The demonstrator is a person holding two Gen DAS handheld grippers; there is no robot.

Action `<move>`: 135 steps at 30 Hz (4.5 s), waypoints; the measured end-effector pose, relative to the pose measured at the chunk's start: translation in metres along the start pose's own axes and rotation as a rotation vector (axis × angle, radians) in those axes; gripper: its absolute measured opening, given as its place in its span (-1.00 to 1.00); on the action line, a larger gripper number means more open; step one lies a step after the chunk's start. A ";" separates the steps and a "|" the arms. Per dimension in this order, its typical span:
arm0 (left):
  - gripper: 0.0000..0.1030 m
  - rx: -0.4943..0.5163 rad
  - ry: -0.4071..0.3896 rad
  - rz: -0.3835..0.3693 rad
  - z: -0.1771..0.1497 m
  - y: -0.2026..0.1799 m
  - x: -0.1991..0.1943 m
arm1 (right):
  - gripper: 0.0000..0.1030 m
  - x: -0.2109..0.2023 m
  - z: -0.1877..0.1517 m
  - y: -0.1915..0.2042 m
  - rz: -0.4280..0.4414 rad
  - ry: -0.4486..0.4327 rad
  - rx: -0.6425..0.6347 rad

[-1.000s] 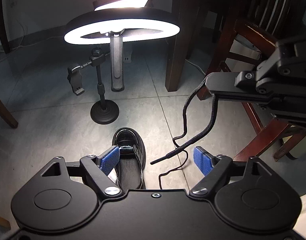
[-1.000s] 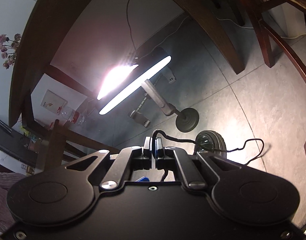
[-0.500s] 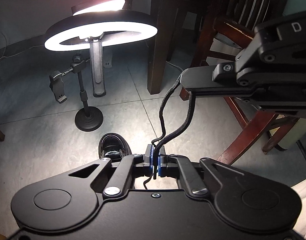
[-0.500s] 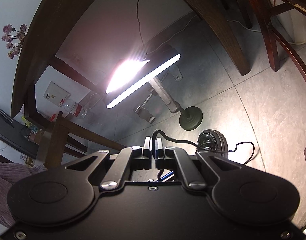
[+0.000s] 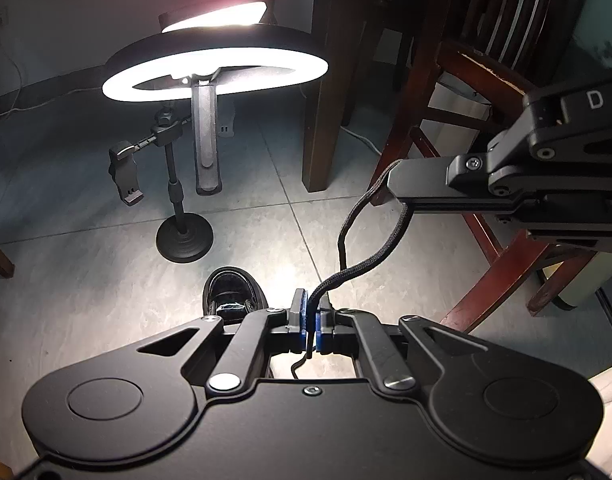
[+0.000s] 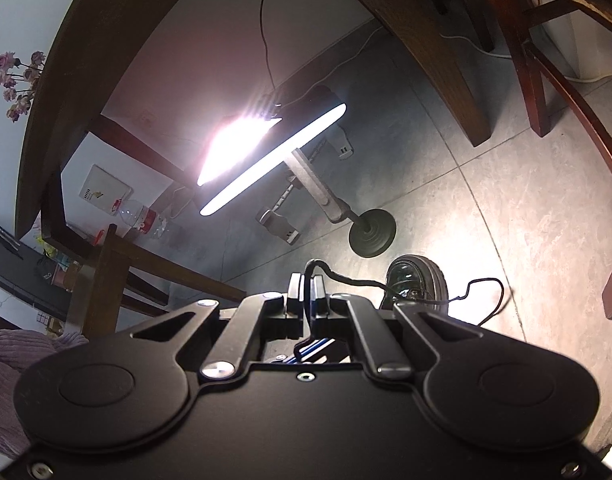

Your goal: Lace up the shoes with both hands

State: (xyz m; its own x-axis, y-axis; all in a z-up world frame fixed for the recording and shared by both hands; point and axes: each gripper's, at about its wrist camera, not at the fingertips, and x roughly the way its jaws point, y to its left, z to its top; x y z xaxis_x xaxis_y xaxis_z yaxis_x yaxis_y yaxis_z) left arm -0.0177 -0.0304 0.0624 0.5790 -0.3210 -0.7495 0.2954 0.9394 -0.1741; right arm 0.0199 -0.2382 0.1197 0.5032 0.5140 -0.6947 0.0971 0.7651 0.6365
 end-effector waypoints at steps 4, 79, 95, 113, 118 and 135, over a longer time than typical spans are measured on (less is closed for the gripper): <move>-0.92 -0.001 -0.001 -0.007 0.001 0.000 -0.002 | -0.91 -0.001 0.000 -0.002 -0.008 -0.004 -0.001; 0.53 -0.569 0.009 -0.325 0.006 0.051 -0.043 | -0.94 0.014 -0.120 0.058 -0.156 0.051 -1.578; -0.80 -0.599 0.053 -0.304 -0.003 0.066 -0.034 | -0.94 -0.001 -0.142 0.026 -0.265 -0.067 -1.926; -0.93 -0.660 -0.112 -0.257 0.004 0.077 -0.058 | -0.94 0.004 -0.116 0.030 -0.229 -0.035 -1.760; -0.93 -0.644 -0.137 -0.258 0.005 0.075 -0.060 | -0.94 0.009 -0.116 0.034 -0.190 0.032 -1.635; -0.93 -0.584 -0.124 -0.274 -0.004 0.060 -0.058 | -0.55 0.043 -0.047 0.028 -0.097 0.200 -0.973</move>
State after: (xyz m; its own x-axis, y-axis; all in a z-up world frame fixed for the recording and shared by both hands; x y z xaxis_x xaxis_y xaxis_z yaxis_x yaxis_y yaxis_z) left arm -0.0367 0.0456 0.0926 0.6352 -0.5364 -0.5557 0.0035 0.7215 -0.6924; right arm 0.0037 -0.1765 0.0924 0.3681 0.4195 -0.8298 -0.6605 0.7461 0.0842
